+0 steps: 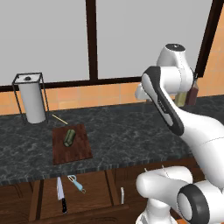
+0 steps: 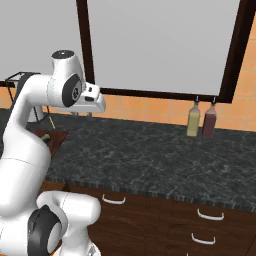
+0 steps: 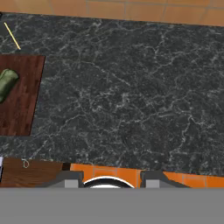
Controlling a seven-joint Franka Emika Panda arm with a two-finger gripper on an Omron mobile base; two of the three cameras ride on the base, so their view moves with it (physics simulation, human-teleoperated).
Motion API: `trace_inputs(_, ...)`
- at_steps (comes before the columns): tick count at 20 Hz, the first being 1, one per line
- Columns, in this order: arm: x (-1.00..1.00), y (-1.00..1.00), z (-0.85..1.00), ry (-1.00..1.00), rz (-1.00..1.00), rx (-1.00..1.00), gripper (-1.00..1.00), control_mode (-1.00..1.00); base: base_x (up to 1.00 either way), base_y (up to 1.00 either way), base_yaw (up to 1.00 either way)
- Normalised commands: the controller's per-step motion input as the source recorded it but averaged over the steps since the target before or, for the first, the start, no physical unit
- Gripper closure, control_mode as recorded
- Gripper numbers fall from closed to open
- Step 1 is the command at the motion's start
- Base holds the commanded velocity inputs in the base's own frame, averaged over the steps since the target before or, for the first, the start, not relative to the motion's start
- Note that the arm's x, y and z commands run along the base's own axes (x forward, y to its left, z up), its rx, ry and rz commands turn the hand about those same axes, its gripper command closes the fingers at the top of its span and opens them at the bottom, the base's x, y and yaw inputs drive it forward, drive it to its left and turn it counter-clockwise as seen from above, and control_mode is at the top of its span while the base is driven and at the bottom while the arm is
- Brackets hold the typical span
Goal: Place the appropriate cutting tool for cutting the cucumber skin on the cutting board.
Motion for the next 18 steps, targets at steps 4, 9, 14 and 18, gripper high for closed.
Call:
trace_inputs(4, -0.08, 0.00, -0.06, 0.07, 0.00, 0.01, -1.00, -1.00, 0.00, 0.00, 0.00)
trace_inputs(9, -0.46, 0.65, -0.39, 0.20, -0.01, -0.01, -1.00, -1.00, 0.00, 0.00, 0.00)
trace_inputs(14, -0.58, 0.90, -0.48, 0.28, -0.01, -0.02, -1.00, -1.00, 0.00, 0.00, 0.00)
trace_inputs(18, -0.30, 0.63, -0.67, 0.34, 0.00, 0.00, -1.00, -1.00, 0.00, 0.00, 0.00)
